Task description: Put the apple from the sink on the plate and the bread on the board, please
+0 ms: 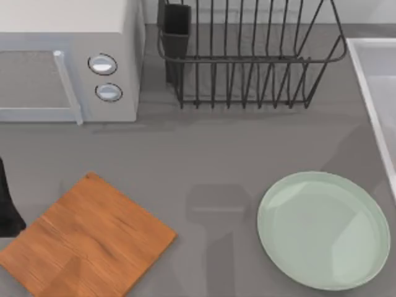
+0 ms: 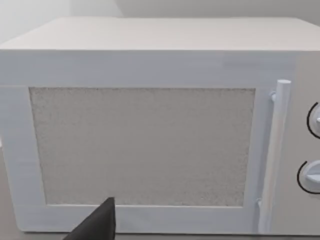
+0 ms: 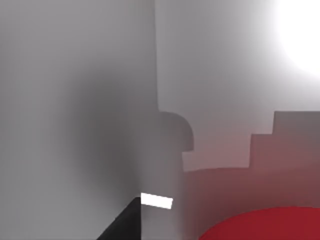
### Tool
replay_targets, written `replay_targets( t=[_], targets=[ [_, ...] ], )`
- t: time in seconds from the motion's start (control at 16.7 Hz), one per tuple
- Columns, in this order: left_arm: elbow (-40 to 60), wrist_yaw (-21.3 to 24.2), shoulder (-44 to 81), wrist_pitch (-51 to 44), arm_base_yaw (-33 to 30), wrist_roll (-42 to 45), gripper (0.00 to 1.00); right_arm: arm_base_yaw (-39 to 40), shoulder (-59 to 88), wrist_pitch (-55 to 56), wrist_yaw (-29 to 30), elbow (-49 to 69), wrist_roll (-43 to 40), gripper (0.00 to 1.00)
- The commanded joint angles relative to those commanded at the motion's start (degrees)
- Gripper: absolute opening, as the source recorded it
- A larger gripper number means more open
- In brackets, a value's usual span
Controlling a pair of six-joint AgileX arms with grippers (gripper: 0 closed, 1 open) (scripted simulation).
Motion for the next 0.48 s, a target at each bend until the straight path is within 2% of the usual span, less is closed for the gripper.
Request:
replay_targets(
  t=[0.24, 0.48],
  targets=[
    [0.0, 0.0, 0.0, 0.0, 0.0, 0.0, 1.0, 0.0, 0.0, 0.0, 0.0, 0.0, 0.0, 0.02],
    [0.0, 0.0, 0.0, 0.0, 0.0, 0.0, 1.0, 0.0, 0.0, 0.0, 0.0, 0.0, 0.0, 0.0]
  ],
)
